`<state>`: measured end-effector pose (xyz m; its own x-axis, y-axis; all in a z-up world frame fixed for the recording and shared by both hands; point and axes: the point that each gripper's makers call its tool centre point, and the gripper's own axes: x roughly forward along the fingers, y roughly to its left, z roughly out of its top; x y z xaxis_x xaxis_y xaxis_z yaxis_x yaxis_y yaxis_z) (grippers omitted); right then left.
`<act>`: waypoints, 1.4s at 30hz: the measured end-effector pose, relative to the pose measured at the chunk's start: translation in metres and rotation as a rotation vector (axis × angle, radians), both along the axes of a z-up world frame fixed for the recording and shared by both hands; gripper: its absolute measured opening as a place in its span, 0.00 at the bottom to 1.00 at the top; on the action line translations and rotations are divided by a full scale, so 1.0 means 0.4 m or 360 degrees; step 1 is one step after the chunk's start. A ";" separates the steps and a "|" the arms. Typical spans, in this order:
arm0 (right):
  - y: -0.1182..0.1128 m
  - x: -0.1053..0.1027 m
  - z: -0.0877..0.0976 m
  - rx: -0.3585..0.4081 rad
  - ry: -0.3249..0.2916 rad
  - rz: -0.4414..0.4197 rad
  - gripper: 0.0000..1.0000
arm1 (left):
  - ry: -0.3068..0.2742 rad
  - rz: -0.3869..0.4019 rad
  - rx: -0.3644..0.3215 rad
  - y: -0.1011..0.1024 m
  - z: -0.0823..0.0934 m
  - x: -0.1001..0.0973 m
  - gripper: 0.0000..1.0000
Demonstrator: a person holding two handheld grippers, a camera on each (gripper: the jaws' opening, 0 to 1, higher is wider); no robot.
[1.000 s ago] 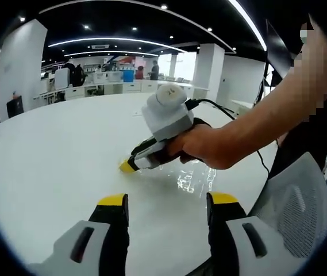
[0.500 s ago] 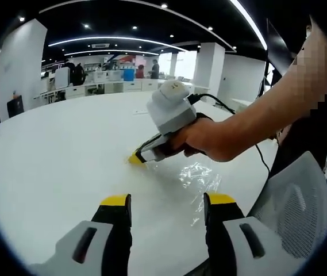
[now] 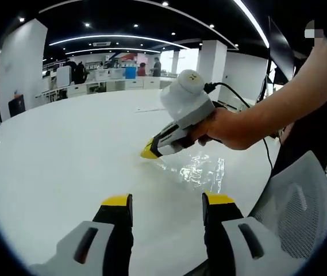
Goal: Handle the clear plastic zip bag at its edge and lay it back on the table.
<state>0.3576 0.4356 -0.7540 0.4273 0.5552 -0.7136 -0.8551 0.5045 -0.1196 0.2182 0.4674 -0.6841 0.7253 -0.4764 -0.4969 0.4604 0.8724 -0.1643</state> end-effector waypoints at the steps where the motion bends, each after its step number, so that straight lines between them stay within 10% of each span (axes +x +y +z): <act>1: -0.005 0.004 -0.008 -0.0009 -0.0013 0.0019 0.00 | 0.0009 0.0019 -0.0030 0.002 0.004 0.001 0.47; 17: -0.077 -0.056 0.057 -0.0015 -0.0100 0.0081 0.00 | 0.0019 0.0172 -0.0157 0.048 -0.007 0.082 0.47; 42: -0.054 -0.237 0.107 -0.0138 -0.0252 0.0441 0.00 | 0.0121 0.0144 -0.0353 -0.023 0.005 0.205 0.40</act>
